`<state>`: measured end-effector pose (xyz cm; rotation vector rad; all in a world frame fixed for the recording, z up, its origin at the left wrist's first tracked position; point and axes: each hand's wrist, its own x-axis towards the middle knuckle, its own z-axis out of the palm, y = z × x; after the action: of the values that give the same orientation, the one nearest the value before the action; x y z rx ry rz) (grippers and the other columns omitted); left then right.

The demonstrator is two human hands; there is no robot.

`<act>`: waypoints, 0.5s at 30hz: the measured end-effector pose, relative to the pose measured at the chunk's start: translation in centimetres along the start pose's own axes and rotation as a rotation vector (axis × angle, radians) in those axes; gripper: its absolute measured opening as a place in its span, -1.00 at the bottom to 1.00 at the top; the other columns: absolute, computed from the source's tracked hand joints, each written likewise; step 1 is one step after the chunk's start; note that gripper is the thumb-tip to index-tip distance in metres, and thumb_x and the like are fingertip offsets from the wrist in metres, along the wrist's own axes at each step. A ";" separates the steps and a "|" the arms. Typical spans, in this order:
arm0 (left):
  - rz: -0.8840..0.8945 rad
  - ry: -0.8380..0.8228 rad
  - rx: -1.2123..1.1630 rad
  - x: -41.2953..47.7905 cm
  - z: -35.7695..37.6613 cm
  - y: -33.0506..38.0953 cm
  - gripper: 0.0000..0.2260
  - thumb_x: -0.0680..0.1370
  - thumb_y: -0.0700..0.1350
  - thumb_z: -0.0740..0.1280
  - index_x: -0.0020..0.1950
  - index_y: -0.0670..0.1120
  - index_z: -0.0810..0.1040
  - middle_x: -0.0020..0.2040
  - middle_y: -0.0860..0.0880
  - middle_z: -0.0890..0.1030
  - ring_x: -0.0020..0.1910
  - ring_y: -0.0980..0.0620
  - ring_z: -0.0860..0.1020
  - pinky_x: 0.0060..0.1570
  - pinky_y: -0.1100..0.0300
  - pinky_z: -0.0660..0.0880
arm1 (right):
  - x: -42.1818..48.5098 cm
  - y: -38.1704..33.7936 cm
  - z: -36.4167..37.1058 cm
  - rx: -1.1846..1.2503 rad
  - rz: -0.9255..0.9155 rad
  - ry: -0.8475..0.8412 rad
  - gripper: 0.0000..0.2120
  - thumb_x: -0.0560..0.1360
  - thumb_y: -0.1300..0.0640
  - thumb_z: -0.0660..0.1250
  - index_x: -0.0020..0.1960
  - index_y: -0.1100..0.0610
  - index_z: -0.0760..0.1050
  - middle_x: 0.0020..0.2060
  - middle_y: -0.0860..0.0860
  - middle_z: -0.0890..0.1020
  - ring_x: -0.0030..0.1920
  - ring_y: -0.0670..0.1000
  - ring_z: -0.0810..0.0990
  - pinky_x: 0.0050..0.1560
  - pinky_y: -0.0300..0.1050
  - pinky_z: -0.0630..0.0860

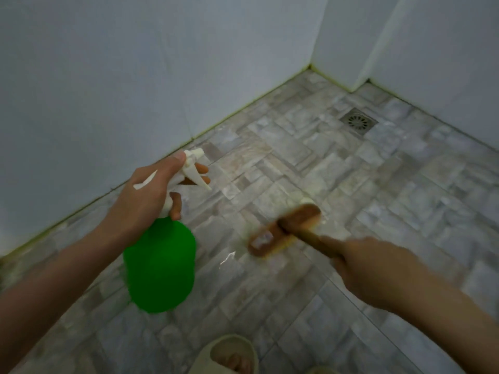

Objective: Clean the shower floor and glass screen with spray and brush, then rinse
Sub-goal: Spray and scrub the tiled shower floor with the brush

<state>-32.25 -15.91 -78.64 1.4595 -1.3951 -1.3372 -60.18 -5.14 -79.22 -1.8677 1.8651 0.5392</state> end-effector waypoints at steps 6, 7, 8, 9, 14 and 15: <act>0.028 -0.167 0.019 2.0 4.2 1.2 -0.68 0.64 0.06 0.17 0.07 -0.05 0.66 0.01 -0.01 0.73 -0.61 0.03 0.38 -0.52 0.22 0.39 | 0.6 3.3 0.6 0.012 0.030 0.047 -0.57 0.64 0.02 0.00 0.46 -0.29 0.05 -0.17 -0.06 0.48 -0.22 -0.03 0.53 -0.15 -0.11 0.56; 0.037 -0.195 0.025 2.2 4.7 1.2 -0.70 0.63 0.09 0.18 0.05 0.00 0.67 0.02 0.00 0.73 -0.61 0.02 0.37 -0.52 0.23 0.39 | -1.2 3.8 0.3 0.018 0.051 0.002 -0.56 0.64 0.01 0.01 0.44 -0.35 0.04 -0.16 -0.08 0.49 -0.22 -0.06 0.53 -0.13 -0.14 0.57; 0.047 -0.207 0.021 2.3 5.0 1.2 -0.70 0.62 0.11 0.18 0.01 0.04 0.67 0.02 0.02 0.73 -0.61 0.01 0.37 -0.52 0.24 0.39 | -2.3 3.9 0.2 0.029 0.070 -0.006 -0.55 0.64 0.00 0.01 0.41 -0.41 0.00 -0.17 -0.10 0.49 -0.23 -0.08 0.53 -0.14 -0.17 0.55; 0.055 -0.212 0.010 2.4 5.3 1.2 -0.71 0.62 0.11 0.18 -0.02 0.07 0.68 0.01 0.03 0.73 -0.61 0.01 0.37 -0.52 0.25 0.39 | -2.3 3.7 0.0 0.041 0.096 0.008 -0.57 0.64 -0.02 0.01 0.36 -0.45 -0.01 -0.18 -0.10 0.47 -0.24 -0.08 0.51 -0.17 -0.18 0.53; 0.080 -0.257 -0.016 3.1 6.6 1.4 -0.71 0.58 0.14 0.19 -0.03 0.12 0.69 0.03 0.03 0.73 -0.61 0.00 0.37 -0.52 0.25 0.40 | 5.5 6.6 0.8 0.135 0.092 0.186 -0.57 0.64 -0.02 0.04 0.49 -0.22 0.12 -0.27 -0.05 0.46 -0.25 0.04 0.55 -0.22 -0.05 0.53; 0.078 -0.265 -0.019 3.1 6.7 1.4 -0.71 0.56 0.16 0.19 -0.05 0.14 0.70 0.02 0.03 0.73 -0.61 0.00 0.37 -0.52 0.25 0.40 | 5.2 8.1 0.3 0.156 0.048 0.154 -0.56 0.63 -0.02 0.07 0.48 -0.25 0.15 -0.24 -0.05 0.52 -0.24 0.03 0.60 -0.16 -0.02 0.57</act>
<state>-39.35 -18.11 -79.41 1.2353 -1.5843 -1.5308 -68.21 -9.21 -82.73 -1.8100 1.9929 0.2626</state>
